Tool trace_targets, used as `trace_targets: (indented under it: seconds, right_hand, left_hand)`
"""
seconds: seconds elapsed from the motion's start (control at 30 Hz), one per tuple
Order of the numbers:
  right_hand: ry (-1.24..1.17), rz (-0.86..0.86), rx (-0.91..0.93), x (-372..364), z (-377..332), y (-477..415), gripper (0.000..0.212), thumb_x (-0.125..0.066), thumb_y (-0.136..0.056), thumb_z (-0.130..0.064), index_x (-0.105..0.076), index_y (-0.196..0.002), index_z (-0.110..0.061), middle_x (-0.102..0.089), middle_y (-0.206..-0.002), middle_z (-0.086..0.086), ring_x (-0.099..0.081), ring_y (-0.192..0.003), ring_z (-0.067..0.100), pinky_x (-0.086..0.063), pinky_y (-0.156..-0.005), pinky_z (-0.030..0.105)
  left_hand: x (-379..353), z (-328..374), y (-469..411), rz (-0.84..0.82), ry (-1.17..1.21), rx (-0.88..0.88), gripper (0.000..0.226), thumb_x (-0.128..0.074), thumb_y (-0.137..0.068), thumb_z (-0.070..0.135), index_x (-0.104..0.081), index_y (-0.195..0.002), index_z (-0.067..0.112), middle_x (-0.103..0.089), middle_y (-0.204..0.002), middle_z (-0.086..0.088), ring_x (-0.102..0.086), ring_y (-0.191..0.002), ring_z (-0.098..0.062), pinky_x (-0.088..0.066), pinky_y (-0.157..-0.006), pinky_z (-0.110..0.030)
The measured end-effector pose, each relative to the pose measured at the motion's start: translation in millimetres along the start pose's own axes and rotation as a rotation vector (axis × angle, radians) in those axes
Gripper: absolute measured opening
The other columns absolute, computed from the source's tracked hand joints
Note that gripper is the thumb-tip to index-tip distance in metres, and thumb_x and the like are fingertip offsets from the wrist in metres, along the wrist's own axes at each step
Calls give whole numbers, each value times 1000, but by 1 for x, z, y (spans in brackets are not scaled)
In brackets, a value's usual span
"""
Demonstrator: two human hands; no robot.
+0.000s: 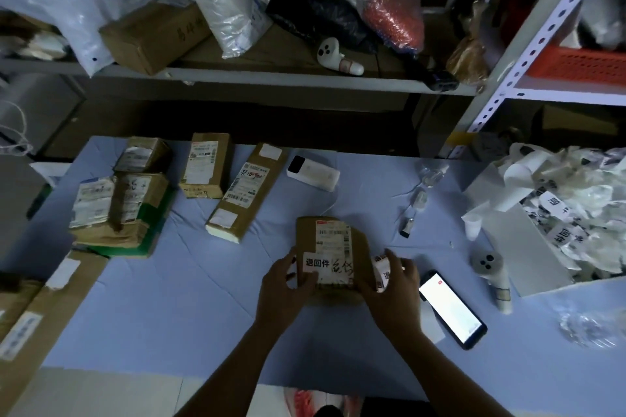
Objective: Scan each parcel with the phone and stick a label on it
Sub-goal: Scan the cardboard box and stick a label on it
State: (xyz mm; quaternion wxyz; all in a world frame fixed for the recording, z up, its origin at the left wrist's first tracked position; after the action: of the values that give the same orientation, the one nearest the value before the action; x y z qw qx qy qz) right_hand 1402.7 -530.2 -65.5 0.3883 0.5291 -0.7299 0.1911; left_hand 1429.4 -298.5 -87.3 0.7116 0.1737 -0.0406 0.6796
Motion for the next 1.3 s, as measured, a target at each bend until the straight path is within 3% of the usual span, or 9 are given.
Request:
trace_targets:
  seconds: [0.1,0.17,0.3,0.47,0.63,0.7,0.77,1.03,1.3]
  right_hand:
    - [-131,-176,24,-6,3,1,50,-80,-85,-38,-56,-128,-26,-60,-108,-17,-66,-107,17,-57,-77,27]
    - [-102,-238,72,-8,-7,1,32,-78,-86,-34,-58,-111,-30,-62,-92,-18,-69,-93,17,-56,-72,29]
    - [-39,-290,37,-11,-34,14,47,-78,-77,-52,-55,-112,-31,-65,-98,-4,-63,-87,21,-49,-73,34]
    - [-179,-348,155,-30,-94,58,64,-78,-78,-57,-59,-130,-25,-72,-109,5,-67,-105,31,-54,-86,40]
    - [-265,-435,293,-53,-164,125,70,-78,-77,-57,-55,-139,-36,-70,-108,-6,-67,-96,18,-54,-83,35]
    - [-308,-465,374,-69,-192,159,66,-79,-77,-53,-58,-137,-37,-68,-103,-10,-66,-90,12,-54,-79,32]
    - [-337,-471,498,-84,-216,194,60,-84,-77,-44,-64,-132,-32,-68,-95,-10,-66,-84,10,-55,-73,30]
    - [-308,-591,670,-183,-327,370,43,-83,-81,-37,-71,-122,-32,-75,-99,-16,-66,-83,-2,-57,-74,27]
    - [-234,-718,690,-295,-406,484,33,-79,-85,-33,-72,-116,-34,-75,-94,-18,-67,-81,-4,-54,-74,27]
  left_hand:
    - [-9,8,14,-36,146,122,62,-66,-96,15,-40,-151,25,-61,-138,3,-60,-122,-8,-55,-99,-35]
    - [-10,20,21,-26,170,169,59,-59,-100,13,-35,-152,28,-54,-144,6,-57,-124,-9,-53,-100,-29]
    - [7,39,43,53,194,229,58,-56,-100,6,-31,-145,32,-54,-137,7,-60,-107,12,-52,-82,-12]
    - [82,43,78,237,151,232,54,-56,-102,13,-39,-151,26,-60,-137,2,-62,-119,-13,-54,-92,-22]
    - [170,53,151,478,119,157,51,-57,-102,17,-43,-146,37,-60,-128,16,-62,-116,-9,-52,-80,-16]
    - [208,43,187,570,171,146,52,-58,-101,15,-43,-148,33,-56,-136,11,-60,-120,-16,-56,-84,-25]
    - [243,30,220,617,214,133,52,-58,-101,16,-43,-148,31,-56,-140,7,-60,-121,-16,-54,-87,-21]
    - [413,-62,354,752,244,87,48,-60,-99,16,-53,-132,50,-64,-121,23,-61,-117,-5,-53,-99,-27]
    - [552,-154,430,788,247,228,59,-62,-95,32,-41,-150,39,-55,-136,-2,-53,-129,-22,-46,-109,-46]
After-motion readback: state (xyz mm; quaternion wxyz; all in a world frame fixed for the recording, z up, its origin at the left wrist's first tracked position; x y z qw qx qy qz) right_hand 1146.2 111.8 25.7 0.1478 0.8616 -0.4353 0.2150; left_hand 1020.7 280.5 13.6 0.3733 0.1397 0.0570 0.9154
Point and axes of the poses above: each hand's wrist, its own y-axis away from the middle knuckle, its own x-axis out of the back of the hand, z = x × y, the point moved 4 cm from there along -y, towards the middle knuckle
